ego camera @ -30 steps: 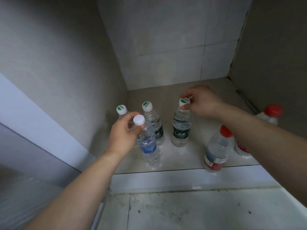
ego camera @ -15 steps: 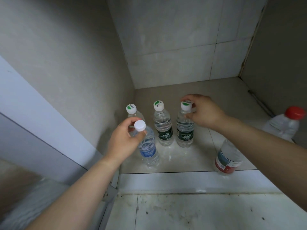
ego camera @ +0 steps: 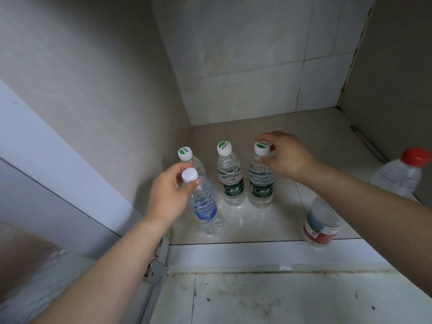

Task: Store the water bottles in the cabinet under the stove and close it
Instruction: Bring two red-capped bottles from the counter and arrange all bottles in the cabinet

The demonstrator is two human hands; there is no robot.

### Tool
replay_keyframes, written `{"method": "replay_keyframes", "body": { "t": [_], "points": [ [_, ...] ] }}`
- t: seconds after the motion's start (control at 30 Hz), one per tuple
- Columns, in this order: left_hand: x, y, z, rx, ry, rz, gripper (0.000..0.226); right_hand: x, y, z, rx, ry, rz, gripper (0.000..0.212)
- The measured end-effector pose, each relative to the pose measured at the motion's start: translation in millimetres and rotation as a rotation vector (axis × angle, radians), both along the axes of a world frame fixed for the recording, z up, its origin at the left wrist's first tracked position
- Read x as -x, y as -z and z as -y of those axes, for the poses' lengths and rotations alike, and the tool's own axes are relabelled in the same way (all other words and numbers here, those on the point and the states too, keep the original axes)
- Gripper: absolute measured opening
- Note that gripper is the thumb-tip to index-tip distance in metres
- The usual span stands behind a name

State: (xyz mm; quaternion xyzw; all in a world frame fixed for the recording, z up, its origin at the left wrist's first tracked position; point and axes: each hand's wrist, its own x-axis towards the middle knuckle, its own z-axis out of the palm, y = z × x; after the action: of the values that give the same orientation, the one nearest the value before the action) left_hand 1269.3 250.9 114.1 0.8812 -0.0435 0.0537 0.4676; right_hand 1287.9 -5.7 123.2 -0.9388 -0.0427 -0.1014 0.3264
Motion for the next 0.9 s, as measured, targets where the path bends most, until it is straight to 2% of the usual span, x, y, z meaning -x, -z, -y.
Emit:
{"method": "replay_keyframes", "body": {
  "t": [0.33,0.63,0.77,0.9],
  "points": [
    [-0.1,0.2,-15.3,-0.108,0.012,0.018,0.033,0.0,0.0,-1.2,0.006,0.000,-0.009,0.046],
    [4.4,-5.6,-19.4,-0.246,0.156,0.024,0.031,3.0,-0.7,-0.3,0.043,-0.008,-0.014,0.051],
    [8.8,-8.5,-6.8,-0.353,0.142,0.048,0.041,9.5,-8.2,5.4,0.093,-0.005,-0.031,0.065],
    [5.0,-18.1,14.7,-0.425,0.158,0.099,0.047,30.0,-21.5,25.4,0.162,-0.017,-0.095,0.058]
  ]
}}
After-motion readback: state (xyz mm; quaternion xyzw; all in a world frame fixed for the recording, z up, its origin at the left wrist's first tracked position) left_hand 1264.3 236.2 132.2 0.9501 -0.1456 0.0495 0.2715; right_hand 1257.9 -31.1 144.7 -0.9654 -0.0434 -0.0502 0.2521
